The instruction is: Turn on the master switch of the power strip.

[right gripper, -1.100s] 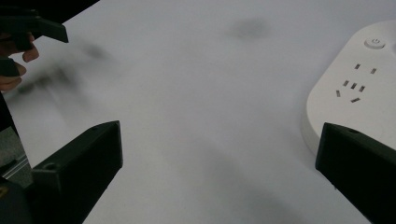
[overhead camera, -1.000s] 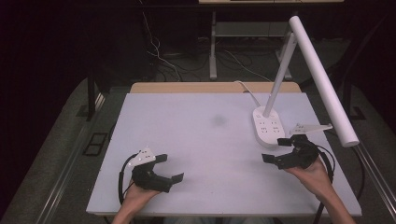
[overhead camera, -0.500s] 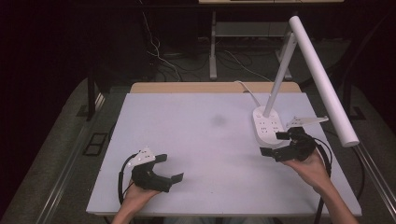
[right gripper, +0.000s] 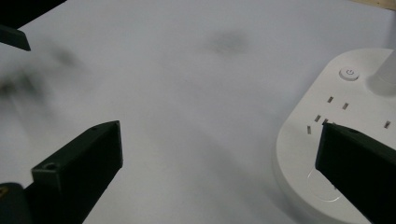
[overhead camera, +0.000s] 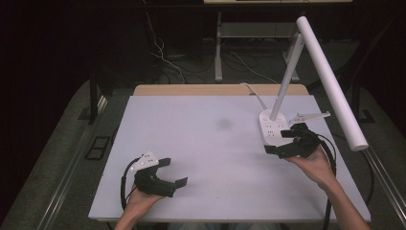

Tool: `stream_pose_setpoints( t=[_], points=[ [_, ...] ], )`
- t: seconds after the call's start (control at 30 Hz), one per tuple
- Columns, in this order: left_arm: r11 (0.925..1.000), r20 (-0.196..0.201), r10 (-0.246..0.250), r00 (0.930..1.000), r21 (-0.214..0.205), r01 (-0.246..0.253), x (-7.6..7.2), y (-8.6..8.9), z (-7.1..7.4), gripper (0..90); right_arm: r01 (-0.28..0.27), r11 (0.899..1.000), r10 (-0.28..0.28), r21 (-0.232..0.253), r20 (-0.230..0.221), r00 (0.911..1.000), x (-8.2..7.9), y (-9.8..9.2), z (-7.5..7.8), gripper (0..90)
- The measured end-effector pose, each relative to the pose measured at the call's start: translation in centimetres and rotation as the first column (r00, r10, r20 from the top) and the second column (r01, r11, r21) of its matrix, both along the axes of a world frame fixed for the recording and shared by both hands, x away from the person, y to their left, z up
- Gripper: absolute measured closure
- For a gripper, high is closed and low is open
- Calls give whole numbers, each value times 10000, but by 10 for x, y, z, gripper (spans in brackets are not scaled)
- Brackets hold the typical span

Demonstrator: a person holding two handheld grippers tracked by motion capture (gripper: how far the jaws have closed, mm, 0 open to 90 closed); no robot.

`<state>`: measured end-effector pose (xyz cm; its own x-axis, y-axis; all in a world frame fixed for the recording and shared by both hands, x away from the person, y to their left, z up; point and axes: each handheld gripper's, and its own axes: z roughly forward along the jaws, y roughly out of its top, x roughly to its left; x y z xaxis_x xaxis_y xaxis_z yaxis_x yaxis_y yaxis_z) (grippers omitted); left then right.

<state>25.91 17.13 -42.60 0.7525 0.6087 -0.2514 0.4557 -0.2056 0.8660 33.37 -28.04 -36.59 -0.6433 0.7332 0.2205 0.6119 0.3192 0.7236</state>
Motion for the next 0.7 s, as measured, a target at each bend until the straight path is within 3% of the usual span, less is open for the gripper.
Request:
stream_pose_setpoints(
  t=[0.7],
  points=[
    [10000, 19, -20, 10000, 54, 20, 0, 0, 0, 0, 61, 9990, -66, -436, -105, 9999, 26, 9, 1, 1]
  ],
)
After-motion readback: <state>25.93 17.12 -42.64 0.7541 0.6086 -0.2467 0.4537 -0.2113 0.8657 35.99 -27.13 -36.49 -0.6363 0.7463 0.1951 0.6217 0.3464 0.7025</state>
